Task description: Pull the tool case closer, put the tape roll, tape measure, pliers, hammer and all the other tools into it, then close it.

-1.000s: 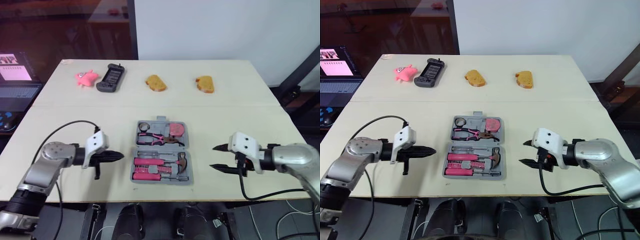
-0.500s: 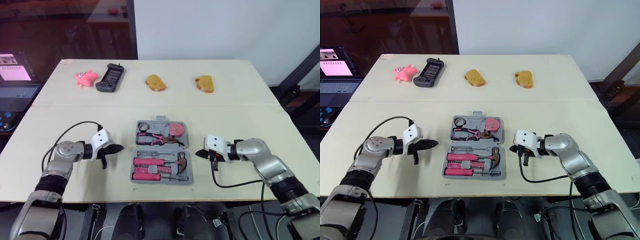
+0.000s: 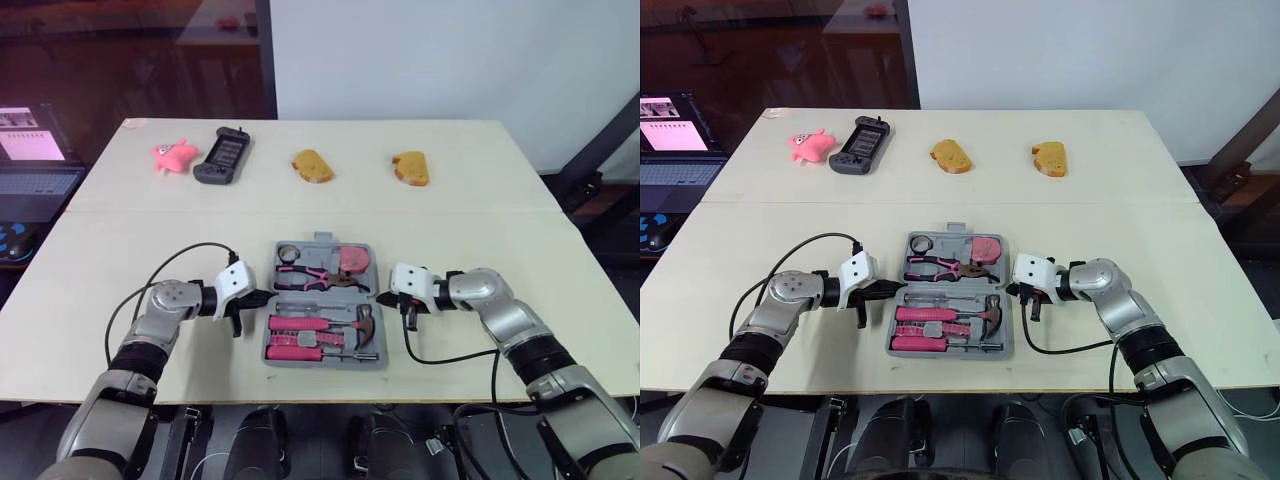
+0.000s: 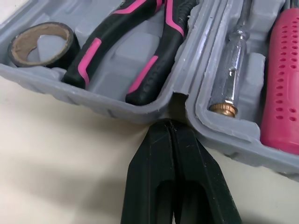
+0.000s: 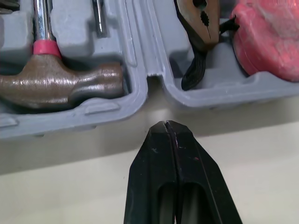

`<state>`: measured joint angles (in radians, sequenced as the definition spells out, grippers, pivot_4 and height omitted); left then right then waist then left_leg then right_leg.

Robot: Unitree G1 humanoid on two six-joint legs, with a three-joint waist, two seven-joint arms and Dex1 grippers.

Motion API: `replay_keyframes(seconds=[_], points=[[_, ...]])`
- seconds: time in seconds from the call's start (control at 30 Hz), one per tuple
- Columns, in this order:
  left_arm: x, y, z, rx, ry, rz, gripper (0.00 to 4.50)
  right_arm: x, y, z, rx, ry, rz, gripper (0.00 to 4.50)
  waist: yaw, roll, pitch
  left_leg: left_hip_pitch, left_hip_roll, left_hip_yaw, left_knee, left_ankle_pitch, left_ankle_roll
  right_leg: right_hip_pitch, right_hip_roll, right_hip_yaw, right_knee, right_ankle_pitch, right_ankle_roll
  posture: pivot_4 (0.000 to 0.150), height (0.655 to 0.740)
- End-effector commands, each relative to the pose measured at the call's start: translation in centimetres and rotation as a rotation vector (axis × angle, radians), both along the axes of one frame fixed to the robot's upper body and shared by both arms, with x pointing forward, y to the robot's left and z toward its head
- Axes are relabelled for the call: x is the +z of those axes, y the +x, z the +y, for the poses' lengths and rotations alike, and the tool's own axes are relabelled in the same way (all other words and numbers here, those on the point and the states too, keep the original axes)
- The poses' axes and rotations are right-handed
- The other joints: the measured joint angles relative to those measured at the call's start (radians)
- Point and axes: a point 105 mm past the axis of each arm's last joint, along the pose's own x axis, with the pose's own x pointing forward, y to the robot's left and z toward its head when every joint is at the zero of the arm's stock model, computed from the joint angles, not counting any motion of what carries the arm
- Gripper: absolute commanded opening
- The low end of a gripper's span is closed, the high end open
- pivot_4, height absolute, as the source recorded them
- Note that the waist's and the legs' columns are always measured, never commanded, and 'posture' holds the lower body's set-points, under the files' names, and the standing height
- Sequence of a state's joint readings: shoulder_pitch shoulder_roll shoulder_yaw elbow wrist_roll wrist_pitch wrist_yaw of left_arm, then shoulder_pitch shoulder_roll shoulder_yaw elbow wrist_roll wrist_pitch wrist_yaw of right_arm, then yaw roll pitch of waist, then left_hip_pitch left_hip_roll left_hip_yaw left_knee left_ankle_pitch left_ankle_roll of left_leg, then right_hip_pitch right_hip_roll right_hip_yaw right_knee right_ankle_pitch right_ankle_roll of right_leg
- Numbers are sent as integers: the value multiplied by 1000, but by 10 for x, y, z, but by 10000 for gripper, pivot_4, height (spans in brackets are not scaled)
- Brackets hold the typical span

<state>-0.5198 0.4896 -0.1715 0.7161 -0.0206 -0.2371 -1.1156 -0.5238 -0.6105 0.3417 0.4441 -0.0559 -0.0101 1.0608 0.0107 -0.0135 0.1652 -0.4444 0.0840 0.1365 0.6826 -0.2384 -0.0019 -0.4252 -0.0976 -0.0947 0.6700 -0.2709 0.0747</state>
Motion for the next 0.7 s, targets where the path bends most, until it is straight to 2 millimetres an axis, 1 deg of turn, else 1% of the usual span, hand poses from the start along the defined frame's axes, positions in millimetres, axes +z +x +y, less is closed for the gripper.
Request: replay_keyframes(seconds=[0.03, 0.17, 0.33, 0.43, 0.57, 0.7], points=[[10, 1, -18, -57, -22, -26, 0, 8, -1, 15, 66, 17, -24, 122, 2, 0, 0, 0, 0, 0, 0, 0, 0, 0, 0, 0, 0, 0, 0, 1500, 7188], [8, -3, -27, -93, -22, -26, 0, 13, -3, 24, 92, 38, -30, 122, 1, 0, 0, 0, 0, 0, 0, 0, 0, 0, 0, 0, 0, 0, 0, 1500, 7188], [5, -16, -36, -141, -31, 0, 0, 12, -8, 24, 101, 34, -23, 122, 0, 0, 0, 0, 0, 0, 0, 0, 0, 0, 0, 0, 0, 0, 0, 1500, 7188], [3, -23, -34, -124, -44, 12, 0, 11, -12, 25, 103, 36, -11, 122, 0, 0, 0, 0, 0, 0, 0, 0, 0, 0, 0, 0, 0, 0, 0, 1500, 7188], [-7, -35, -28, -119, -20, 46, 0, 7, -20, 28, 104, 48, 28, 122, -3, 0, 0, 0, 0, -1, 0, 0, 0, 0, 0, 0, 0, 0, 0, 1500, 7188], [-13, -46, -24, -105, -38, 90, 0, 4, -33, 32, 110, 67, 64, 122, -5, 1, -1, 0, 0, -1, -1, -1, 1, 0, 0, 0, 0, 0, 0, 1500, 7188]])
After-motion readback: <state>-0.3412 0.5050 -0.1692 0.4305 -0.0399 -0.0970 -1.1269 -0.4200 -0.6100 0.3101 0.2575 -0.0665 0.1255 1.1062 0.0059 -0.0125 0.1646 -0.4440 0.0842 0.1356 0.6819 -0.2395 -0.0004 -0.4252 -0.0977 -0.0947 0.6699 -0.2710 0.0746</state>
